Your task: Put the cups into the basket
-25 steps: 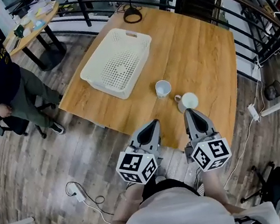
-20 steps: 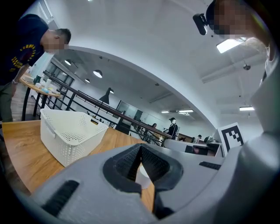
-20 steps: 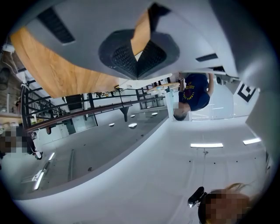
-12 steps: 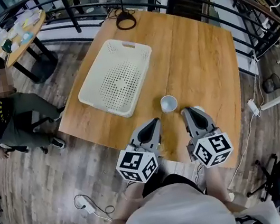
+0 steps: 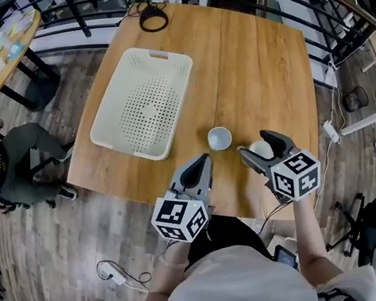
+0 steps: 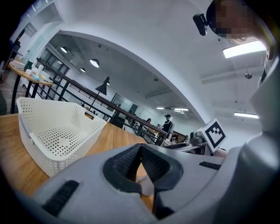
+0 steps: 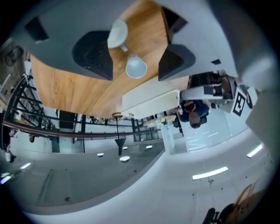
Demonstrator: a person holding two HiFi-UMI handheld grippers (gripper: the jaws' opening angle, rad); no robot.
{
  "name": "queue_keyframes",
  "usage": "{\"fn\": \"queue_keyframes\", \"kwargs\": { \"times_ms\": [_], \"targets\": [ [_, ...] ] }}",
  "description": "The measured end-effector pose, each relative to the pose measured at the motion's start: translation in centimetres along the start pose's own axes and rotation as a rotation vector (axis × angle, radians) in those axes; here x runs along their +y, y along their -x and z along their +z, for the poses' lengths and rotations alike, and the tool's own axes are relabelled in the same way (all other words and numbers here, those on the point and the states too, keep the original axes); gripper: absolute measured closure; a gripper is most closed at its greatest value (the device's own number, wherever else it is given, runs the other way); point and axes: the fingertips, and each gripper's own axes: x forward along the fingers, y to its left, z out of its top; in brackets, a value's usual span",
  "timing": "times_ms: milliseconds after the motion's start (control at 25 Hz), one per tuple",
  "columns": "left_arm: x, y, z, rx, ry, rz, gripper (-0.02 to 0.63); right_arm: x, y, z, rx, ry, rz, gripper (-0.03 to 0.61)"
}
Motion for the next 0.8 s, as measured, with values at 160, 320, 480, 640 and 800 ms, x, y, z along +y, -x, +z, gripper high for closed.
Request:
{"fn": "queue_keyframes", "kwargs": {
  "times_ms": [160,320,480,640,800],
  "targets": [
    [-0.5,-0.8,-1.2,0.023,0.025,0.018,0.606,-2.6,-0.3,-5.2,0.257,0.109,0.021,0.227],
    [-0.3,-1.5,-2.2,0.046,0.044,0.028,0.606,-3.9,-1.1,-8.8,0.411,0.161,0.057,0.184],
    [0.0,-1.8,-3.2,0.064,0.075,0.046,0.606,-4.7,-2.4,-11.1,0.502,0.201,0.096,0.179],
    [0.6,-2.0,-4.0,0.077,0.096,0.066,0.606,-5.1,-3.4,-12.8,0.570,0.219,0.142,0.179],
    [1.3,-2.1,-4.5,0.084,0.116,0.077,0.606,-5.1,-4.1,-14.2,0.641,0.239,0.162,0.178]
  ]
}}
